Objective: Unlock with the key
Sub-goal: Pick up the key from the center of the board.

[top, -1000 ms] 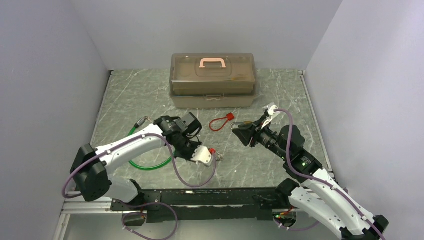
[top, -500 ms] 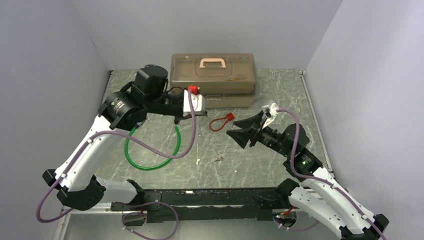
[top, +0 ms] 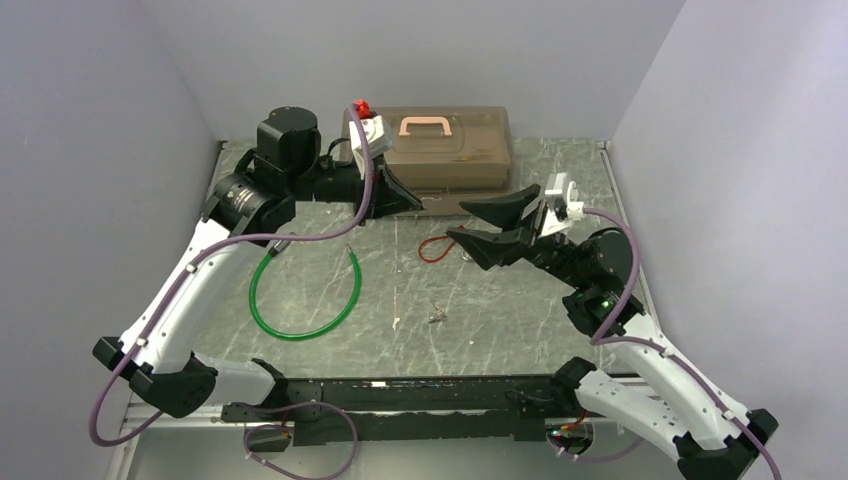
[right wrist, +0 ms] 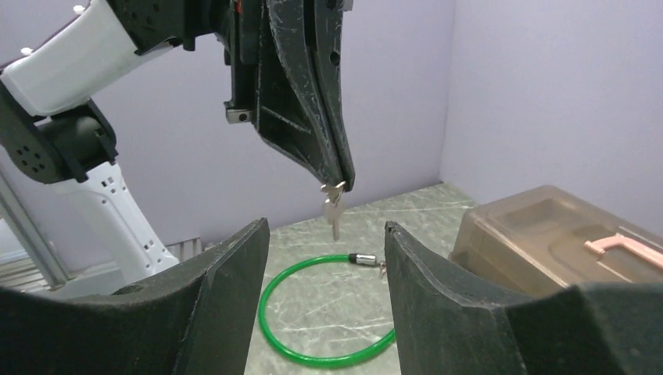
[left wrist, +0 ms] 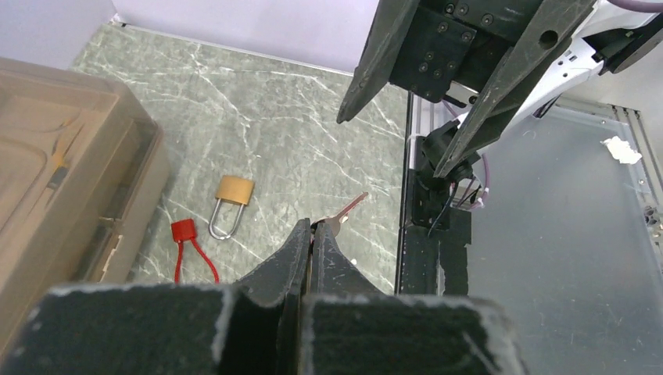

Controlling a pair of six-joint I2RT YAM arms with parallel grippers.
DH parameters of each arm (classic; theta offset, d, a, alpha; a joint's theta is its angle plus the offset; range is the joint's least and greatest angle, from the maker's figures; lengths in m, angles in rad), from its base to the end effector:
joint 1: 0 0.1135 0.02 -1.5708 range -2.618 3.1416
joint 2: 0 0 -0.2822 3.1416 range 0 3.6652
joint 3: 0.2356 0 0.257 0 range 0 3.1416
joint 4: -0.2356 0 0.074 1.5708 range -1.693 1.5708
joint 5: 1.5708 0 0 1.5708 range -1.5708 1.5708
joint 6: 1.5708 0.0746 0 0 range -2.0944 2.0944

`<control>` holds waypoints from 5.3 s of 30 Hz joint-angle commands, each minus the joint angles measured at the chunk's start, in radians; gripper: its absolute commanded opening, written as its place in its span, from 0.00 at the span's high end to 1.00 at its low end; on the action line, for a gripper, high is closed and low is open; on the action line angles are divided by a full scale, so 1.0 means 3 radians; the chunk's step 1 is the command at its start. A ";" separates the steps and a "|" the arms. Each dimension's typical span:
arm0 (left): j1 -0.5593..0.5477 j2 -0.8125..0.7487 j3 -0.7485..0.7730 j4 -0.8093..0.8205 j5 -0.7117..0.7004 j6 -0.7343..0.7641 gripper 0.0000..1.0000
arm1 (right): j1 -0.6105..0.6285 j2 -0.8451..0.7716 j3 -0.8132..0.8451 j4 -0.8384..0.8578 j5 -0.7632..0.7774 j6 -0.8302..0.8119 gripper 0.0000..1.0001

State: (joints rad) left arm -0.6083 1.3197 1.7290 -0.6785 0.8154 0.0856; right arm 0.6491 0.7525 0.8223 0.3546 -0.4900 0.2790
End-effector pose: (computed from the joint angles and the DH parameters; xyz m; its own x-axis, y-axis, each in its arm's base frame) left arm 0.1954 -0.2022 0.5081 -0.1347 0.1652 -0.9770 0.9828 0.1480 -0.1105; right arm 0.1274 0.1407 0.4412 0.0744 0.3615 -0.9294 -0.9315 0.3580 0.0647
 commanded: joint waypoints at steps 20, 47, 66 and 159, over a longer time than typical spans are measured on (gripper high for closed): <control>0.0071 0.0033 -0.0052 0.0393 0.0030 -0.0603 1.00 | 0.0004 0.0617 0.0272 0.1049 -0.0011 -0.0068 0.36; 0.0146 -0.0041 -0.0032 0.0410 -0.0058 -0.0587 1.00 | 0.0037 0.0850 0.0532 0.0675 -0.0181 0.0174 0.52; 0.0151 -0.0076 -0.0071 0.0469 0.0060 -0.0608 1.00 | 0.0051 0.0903 0.0517 0.0736 -0.0008 0.0249 1.00; -0.0038 -0.0136 -0.0131 -0.0490 0.0932 0.0932 0.92 | 0.0228 0.1183 0.1859 -0.1890 -0.1234 -0.1050 1.00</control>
State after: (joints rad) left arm -0.6155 1.2926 1.6775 -0.8436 1.0439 0.3714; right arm 0.7124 1.1091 1.3415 -0.2604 -0.8627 -0.0265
